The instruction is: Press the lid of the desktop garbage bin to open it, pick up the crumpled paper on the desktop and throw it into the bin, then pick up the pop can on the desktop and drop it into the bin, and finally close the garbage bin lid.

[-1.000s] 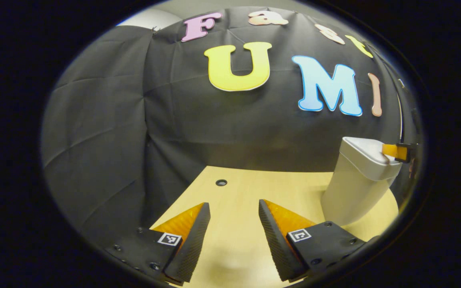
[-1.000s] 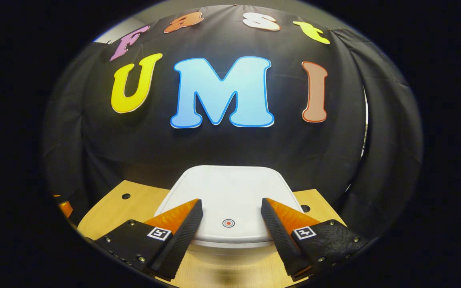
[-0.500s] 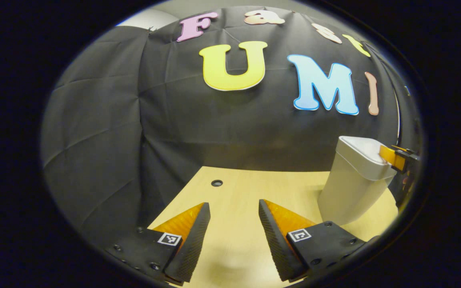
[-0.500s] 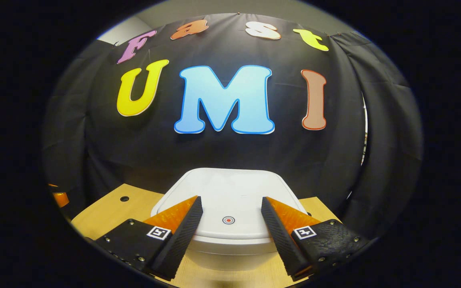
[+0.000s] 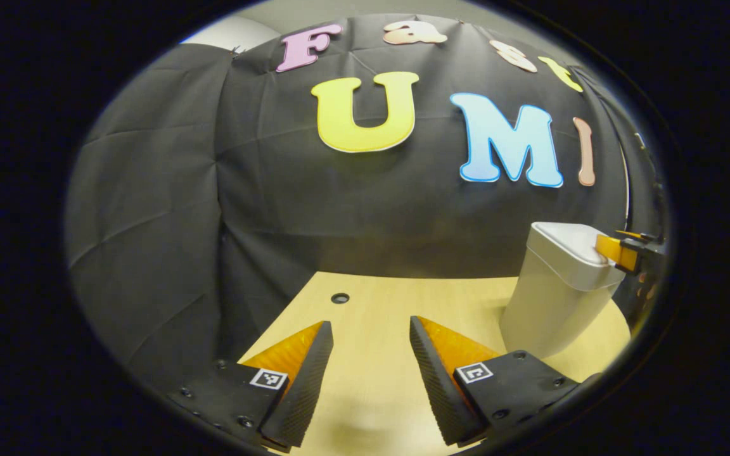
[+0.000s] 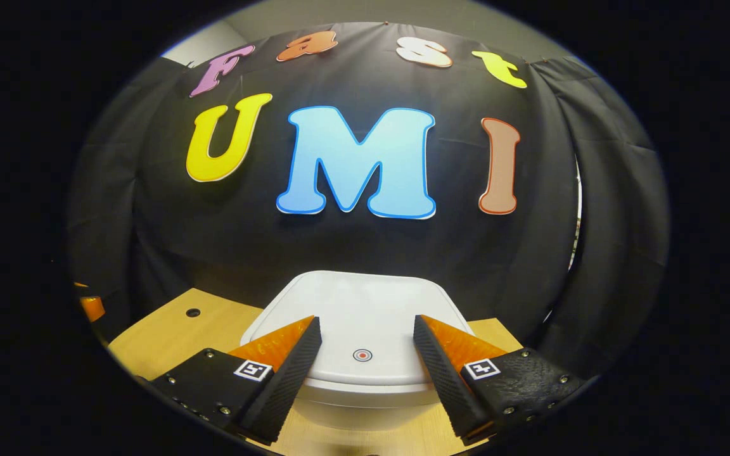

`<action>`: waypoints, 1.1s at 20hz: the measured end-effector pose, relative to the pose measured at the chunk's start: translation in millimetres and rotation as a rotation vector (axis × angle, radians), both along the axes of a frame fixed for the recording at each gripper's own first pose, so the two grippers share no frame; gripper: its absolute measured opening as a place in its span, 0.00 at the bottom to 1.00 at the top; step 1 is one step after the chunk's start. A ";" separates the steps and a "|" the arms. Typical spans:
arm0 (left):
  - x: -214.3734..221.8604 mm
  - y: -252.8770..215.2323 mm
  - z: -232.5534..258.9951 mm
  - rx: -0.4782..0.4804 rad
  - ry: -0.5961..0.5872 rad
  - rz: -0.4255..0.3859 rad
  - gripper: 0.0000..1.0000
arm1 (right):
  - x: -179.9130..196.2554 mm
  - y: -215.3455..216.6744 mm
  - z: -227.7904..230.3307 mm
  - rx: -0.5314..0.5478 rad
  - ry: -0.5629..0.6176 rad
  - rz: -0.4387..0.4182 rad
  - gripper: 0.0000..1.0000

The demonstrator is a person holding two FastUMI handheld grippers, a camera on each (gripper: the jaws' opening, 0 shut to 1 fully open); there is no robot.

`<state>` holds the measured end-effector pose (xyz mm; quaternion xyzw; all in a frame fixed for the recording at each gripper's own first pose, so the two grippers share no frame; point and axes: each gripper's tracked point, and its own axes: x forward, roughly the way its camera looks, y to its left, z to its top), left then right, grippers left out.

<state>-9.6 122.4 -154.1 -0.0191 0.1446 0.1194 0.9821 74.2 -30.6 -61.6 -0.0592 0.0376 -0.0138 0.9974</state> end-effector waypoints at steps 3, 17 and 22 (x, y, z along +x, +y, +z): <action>0.6 -0.5 6.1 0.006 -0.013 -0.009 0.81 | 0.1 2.5 1.5 -0.016 0.006 0.005 0.95; 10.0 -12.3 49.4 0.033 -0.097 -0.055 0.81 | -30.3 17.8 46.2 0.001 -0.078 0.022 0.95; 5.9 -32.9 80.1 0.058 -0.152 -0.100 0.89 | -64.3 25.7 70.8 0.041 -0.132 0.028 0.95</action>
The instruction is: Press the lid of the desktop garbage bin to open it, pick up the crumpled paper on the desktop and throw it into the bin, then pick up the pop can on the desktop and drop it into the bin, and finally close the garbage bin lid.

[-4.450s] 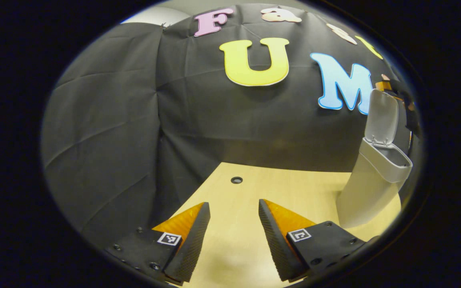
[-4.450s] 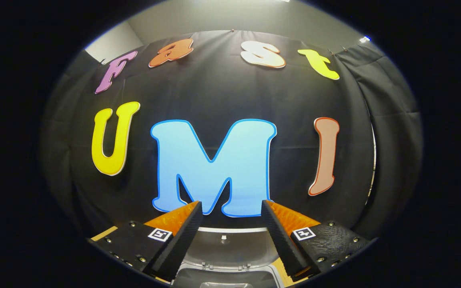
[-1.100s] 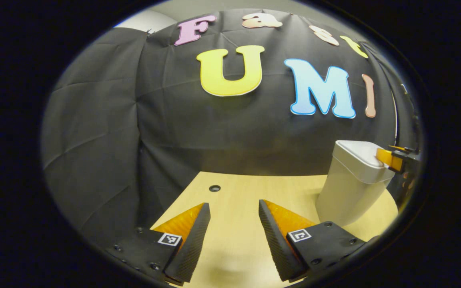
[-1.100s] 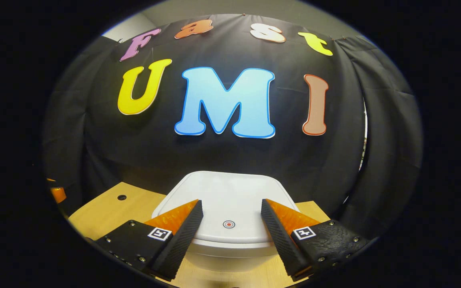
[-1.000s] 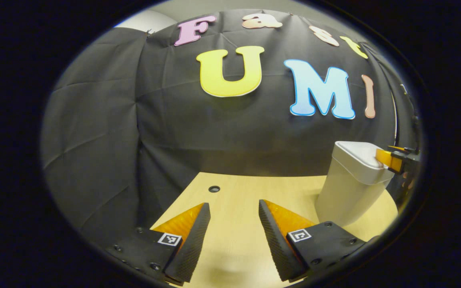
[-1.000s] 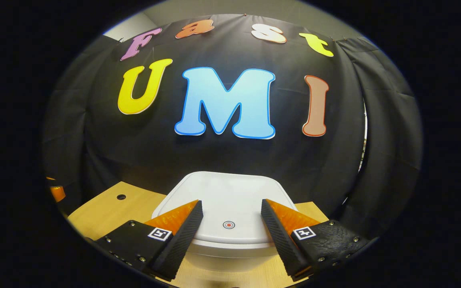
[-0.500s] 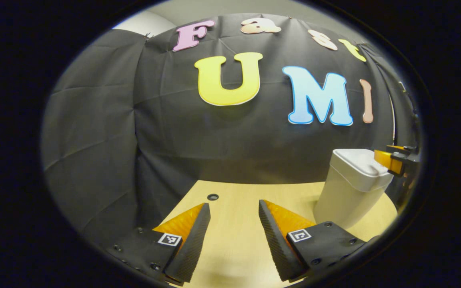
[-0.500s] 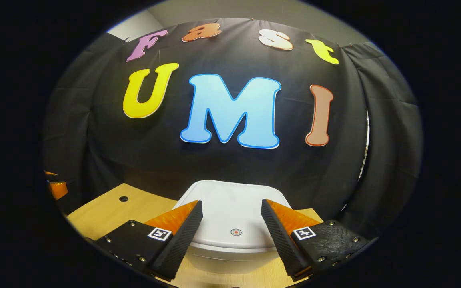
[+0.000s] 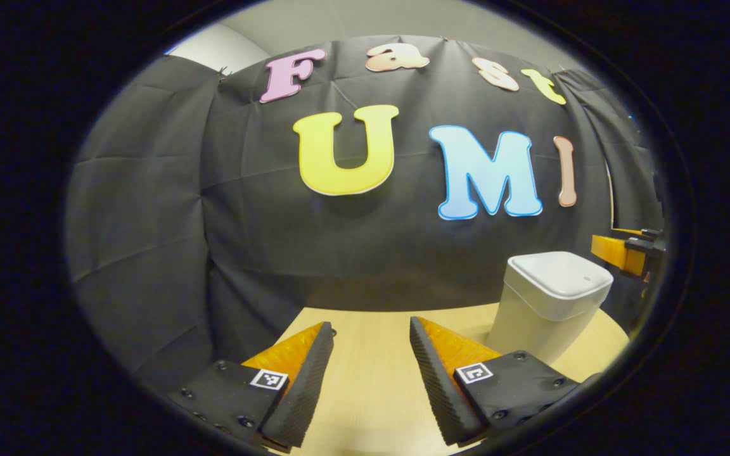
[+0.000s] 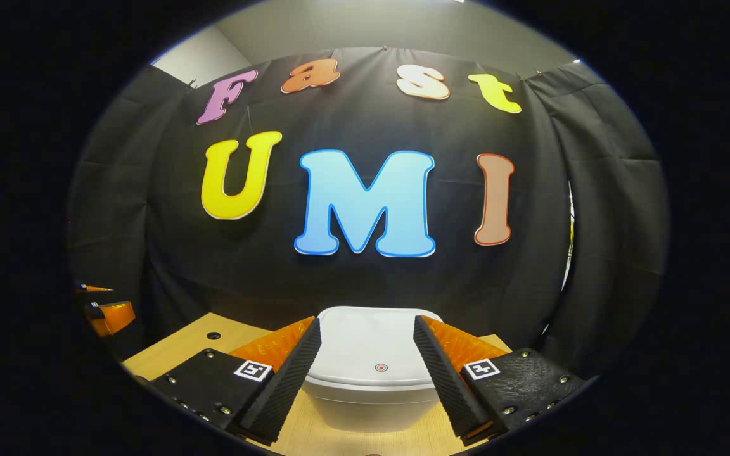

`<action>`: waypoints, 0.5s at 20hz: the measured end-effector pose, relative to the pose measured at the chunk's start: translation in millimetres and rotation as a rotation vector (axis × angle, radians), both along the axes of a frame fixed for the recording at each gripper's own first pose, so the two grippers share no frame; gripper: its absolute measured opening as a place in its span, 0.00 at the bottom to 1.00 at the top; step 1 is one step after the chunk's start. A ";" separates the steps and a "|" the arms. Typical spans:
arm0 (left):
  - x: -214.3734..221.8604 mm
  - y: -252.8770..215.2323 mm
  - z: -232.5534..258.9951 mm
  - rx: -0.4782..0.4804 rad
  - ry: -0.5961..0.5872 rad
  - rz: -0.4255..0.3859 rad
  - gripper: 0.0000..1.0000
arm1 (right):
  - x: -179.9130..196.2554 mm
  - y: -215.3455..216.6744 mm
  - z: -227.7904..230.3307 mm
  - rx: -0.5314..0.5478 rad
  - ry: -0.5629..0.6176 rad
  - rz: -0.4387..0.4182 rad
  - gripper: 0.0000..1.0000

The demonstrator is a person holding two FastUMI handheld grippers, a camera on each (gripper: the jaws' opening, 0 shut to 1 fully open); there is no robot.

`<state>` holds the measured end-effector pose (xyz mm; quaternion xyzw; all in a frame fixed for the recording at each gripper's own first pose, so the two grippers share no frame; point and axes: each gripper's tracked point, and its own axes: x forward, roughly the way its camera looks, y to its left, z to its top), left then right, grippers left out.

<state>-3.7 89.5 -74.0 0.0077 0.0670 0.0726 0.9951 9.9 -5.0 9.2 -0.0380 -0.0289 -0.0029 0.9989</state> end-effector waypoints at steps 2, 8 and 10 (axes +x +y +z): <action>-2.6 -9.1 11.9 -0.003 -0.022 -0.022 0.89 | -14.6 2.8 9.3 0.023 -0.025 0.002 0.95; -13.1 -37.2 40.8 -0.007 -0.076 -0.080 0.81 | -52.4 5.0 28.7 0.057 -0.090 -0.024 0.95; -15.2 -49.1 50.2 -0.009 -0.093 -0.107 0.81 | -62.4 2.0 30.3 0.072 -0.098 -0.044 0.94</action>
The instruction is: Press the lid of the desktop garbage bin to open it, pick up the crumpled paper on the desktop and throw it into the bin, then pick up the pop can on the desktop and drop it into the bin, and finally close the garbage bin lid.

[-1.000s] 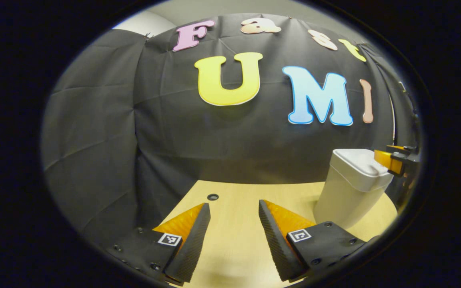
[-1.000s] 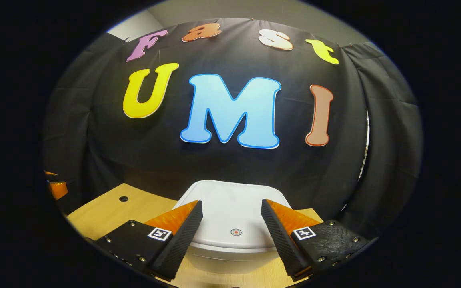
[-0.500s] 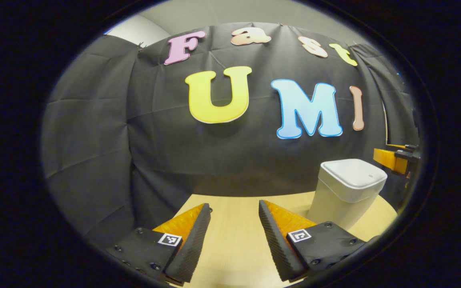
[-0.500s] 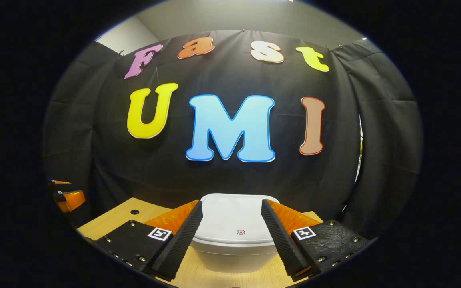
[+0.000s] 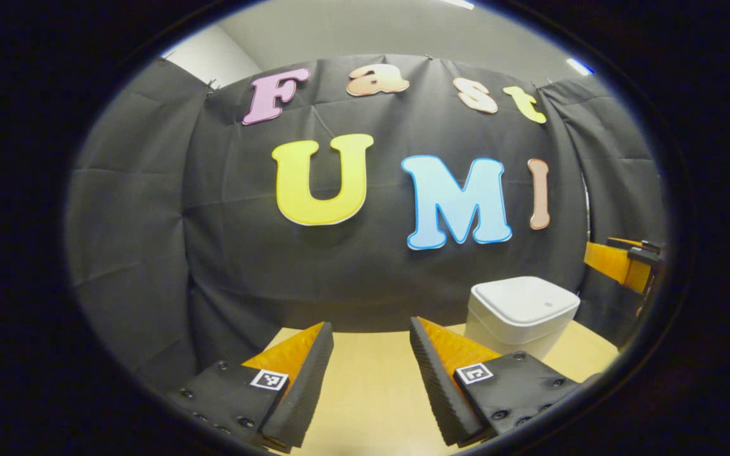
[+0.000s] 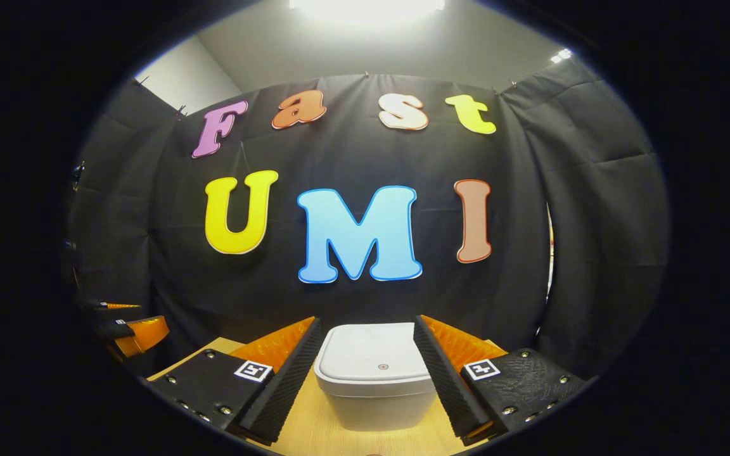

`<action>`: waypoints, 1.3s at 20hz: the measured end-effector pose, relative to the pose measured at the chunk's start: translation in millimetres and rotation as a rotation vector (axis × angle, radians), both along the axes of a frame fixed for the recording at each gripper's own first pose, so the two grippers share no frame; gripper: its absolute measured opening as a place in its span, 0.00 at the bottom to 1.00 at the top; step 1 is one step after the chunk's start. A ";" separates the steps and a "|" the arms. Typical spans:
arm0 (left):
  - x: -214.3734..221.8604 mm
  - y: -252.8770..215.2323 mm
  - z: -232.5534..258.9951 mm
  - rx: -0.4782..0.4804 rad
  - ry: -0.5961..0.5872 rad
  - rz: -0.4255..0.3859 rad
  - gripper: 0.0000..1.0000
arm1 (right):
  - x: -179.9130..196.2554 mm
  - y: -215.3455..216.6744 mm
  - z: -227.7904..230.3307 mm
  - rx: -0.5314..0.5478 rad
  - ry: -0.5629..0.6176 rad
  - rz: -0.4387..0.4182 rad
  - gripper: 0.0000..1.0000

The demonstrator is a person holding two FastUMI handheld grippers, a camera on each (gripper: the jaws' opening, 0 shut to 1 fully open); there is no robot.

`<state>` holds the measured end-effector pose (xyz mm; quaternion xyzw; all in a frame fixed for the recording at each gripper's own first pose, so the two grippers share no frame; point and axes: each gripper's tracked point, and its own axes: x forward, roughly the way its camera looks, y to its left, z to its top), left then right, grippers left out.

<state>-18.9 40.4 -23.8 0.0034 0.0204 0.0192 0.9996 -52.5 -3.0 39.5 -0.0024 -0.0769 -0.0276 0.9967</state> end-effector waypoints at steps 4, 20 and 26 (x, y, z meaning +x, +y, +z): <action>1.0 -32.0 3.1 -0.005 -0.004 -0.069 0.81 | -15.3 -11.3 3.0 -0.008 -0.018 -0.047 0.94; -21.5 -281.1 10.4 -0.036 -0.086 0.064 0.84 | -38.1 -169.7 1.9 -0.082 -0.115 0.133 0.94; -12.8 -406.5 -9.0 -0.042 -0.073 0.067 0.85 | -43.1 -279.6 -12.0 -0.098 -0.093 0.104 0.94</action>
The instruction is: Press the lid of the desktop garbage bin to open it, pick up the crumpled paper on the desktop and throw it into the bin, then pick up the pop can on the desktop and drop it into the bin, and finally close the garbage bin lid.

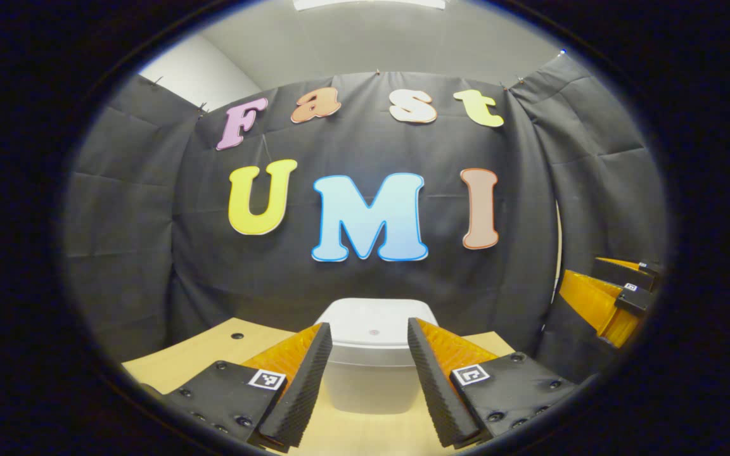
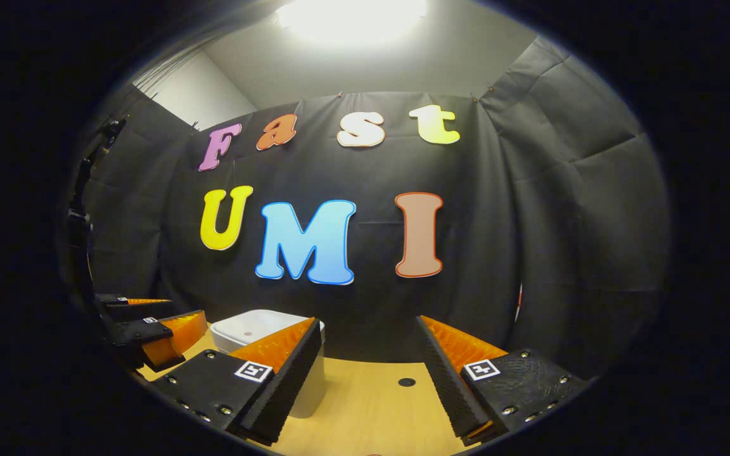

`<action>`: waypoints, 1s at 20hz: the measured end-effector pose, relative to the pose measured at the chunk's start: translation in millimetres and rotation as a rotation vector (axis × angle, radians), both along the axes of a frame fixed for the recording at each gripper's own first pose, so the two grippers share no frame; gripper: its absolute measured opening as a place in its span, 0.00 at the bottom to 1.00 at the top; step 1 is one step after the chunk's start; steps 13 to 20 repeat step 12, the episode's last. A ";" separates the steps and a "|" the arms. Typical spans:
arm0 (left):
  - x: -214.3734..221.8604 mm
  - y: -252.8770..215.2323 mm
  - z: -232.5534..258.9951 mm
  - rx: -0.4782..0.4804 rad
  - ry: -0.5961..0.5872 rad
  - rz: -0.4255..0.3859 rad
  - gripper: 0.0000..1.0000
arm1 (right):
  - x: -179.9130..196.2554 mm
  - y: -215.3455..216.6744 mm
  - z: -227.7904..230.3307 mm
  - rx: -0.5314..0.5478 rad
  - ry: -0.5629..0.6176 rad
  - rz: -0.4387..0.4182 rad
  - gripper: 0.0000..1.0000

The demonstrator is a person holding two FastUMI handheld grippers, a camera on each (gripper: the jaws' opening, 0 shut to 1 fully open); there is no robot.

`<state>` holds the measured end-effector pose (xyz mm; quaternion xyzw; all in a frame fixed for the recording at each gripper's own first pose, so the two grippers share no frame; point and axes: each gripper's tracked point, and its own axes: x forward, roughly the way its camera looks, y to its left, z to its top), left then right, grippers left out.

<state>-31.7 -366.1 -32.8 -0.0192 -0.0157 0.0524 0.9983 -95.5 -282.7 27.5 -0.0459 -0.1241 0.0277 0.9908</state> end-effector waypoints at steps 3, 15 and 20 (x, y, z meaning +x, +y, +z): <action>16.2 -51.1 0.3 0.012 -0.015 -0.033 0.85 | 1.7 -51.7 4.4 -0.002 -0.027 -0.049 0.94; 66.7 -173.4 -24.6 0.010 -0.037 -0.169 0.81 | 7.9 -148.0 -18.6 -0.035 -0.027 -0.163 0.94; 66.7 -173.4 -24.6 0.010 -0.037 -0.169 0.81 | 7.9 -148.0 -18.6 -0.035 -0.027 -0.163 0.94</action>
